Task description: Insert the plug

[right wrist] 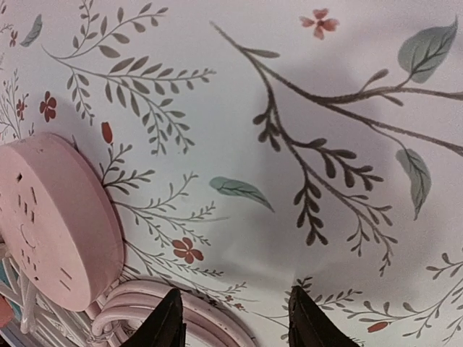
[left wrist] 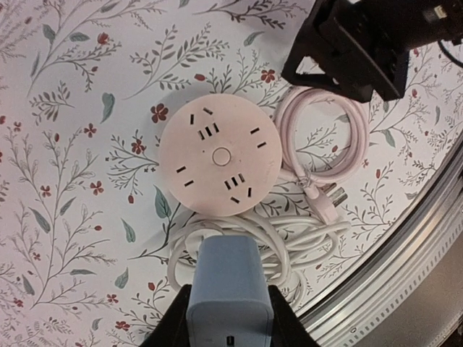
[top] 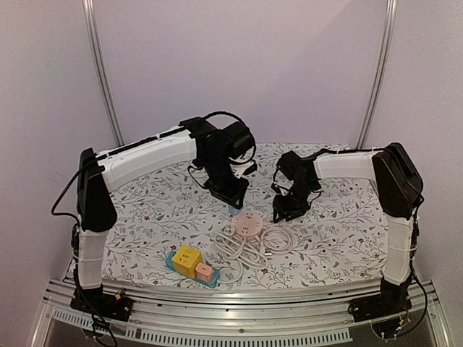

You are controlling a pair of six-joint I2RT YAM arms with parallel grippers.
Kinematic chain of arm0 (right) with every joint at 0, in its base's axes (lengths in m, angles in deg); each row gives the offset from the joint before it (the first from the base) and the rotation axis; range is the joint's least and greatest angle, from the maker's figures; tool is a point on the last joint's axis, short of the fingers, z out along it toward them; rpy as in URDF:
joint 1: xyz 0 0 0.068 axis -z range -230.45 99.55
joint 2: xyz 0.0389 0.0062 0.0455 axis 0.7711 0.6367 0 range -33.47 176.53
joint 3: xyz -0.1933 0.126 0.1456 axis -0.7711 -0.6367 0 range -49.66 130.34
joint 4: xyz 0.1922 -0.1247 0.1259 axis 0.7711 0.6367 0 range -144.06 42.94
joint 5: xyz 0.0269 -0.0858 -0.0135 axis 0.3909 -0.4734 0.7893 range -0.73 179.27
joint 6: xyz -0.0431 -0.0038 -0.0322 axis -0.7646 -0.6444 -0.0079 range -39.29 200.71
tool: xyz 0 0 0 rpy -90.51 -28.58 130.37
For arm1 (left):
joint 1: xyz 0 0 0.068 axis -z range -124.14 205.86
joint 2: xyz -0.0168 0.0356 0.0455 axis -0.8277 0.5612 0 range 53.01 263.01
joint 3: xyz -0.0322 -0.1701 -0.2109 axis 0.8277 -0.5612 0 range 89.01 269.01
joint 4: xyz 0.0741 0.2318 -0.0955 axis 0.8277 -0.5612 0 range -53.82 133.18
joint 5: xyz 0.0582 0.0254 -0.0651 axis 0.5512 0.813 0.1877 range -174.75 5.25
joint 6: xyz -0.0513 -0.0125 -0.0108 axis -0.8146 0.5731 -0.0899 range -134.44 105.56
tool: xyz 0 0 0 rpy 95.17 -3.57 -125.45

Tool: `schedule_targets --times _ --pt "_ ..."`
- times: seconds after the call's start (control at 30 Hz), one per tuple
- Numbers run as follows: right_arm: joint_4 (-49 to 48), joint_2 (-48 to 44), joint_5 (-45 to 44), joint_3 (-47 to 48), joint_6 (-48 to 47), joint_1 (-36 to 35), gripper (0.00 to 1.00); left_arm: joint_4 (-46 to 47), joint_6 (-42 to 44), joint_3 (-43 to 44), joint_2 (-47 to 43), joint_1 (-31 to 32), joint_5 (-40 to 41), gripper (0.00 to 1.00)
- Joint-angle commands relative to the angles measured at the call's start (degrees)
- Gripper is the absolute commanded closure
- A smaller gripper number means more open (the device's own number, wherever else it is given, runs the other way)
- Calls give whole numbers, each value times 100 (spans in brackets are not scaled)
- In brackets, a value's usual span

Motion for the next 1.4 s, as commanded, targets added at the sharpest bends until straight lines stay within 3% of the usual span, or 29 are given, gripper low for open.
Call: schedule_targets --times 0.0,0.33,0.6,0.8,1.37 --pt "158 -419 -64 135 176 149 52 -266 -182 320 401 -118 -126 100" --pt "237 -1019 -20 -233 460 315 44 -277 -323 508 685 -167 -205 100" --pt "150 -1502 96 -650 483 381 18 -271 -387 681 897 -199 -193 100" --pt "153 -1730 -13 -879 483 413 9 -263 -464 708 1011 -239 -141 100" --pt "165 -2026 -201 -1305 374 455 7 -145 -677 764 1293 -267 18 100"
